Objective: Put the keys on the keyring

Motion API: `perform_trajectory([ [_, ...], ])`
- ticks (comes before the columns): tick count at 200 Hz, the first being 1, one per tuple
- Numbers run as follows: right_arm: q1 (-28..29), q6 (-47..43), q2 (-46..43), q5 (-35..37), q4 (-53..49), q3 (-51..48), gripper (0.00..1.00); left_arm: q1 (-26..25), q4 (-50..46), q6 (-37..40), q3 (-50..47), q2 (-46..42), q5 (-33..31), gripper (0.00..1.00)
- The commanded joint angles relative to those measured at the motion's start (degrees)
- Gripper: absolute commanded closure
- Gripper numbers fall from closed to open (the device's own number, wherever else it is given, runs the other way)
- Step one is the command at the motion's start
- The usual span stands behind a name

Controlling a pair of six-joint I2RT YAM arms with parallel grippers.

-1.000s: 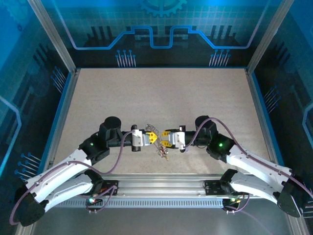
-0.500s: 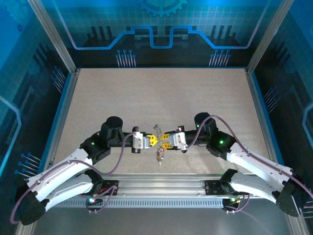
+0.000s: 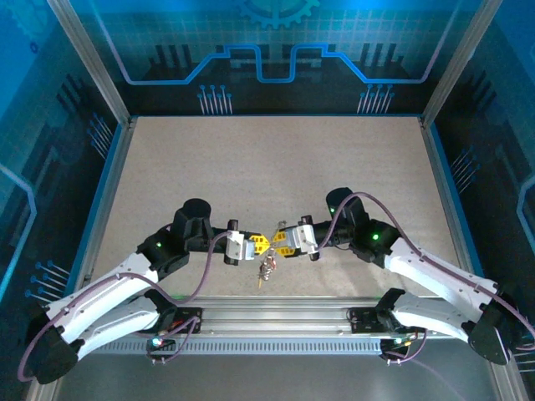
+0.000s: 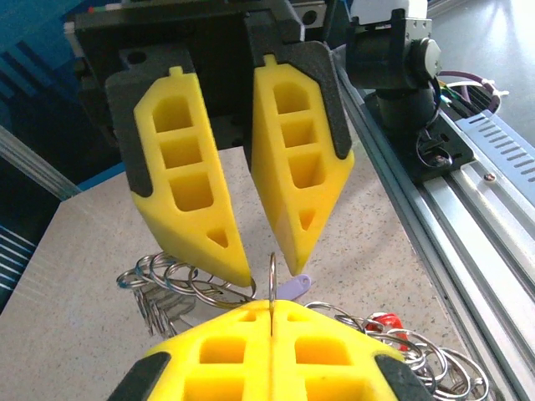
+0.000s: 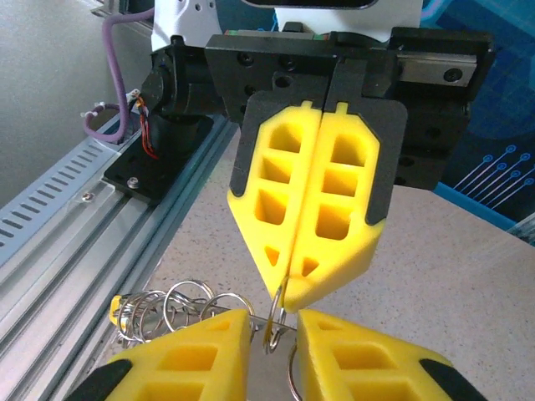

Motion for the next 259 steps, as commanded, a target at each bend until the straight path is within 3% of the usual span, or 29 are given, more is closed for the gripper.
perform_trajectory([
  [1, -0.7, -0.7, 0.9, -3.0, -4.9, 2.7, 0.76, -0.4, 0.6, 3.1, 3.1, -0.3, 3.6, 1.0],
  [112, -0.6, -1.8, 4.2, -7.0, -9.8, 5.7, 0.82, -0.4, -0.8, 5.0, 4.2, 0.3, 4.3, 1.0],
  [188, -0.7, 0.9, 3.5, 0.3, -6.7, 4.7, 0.95, -0.3, -1.5, 5.1, 4.4, 0.6, 3.8, 1.0],
  [196, -0.6, 2.4, 3.0, 2.2, -4.2, 3.8, 1.0, -0.4, -1.4, 4.8, 4.5, 0.7, 3.5, 1.0],
  [212, -0.5, 7.9, 1.2, 9.3, 3.7, 0.4, 1.0, -0.3, -1.4, 3.3, 4.7, 1.0, 2.2, 1.0],
  [234, 1.4, 15.2, -2.1, 26.5, 17.8, -6.5, 1.0, -0.4, 1.2, -0.3, 3.9, 0.5, -0.9, 1.0],
  [259, 6.7, 16.6, -2.7, 42.4, 25.2, -9.1, 1.0, -0.4, 3.7, -3.6, 2.5, -0.1, -1.7, 1.0],
])
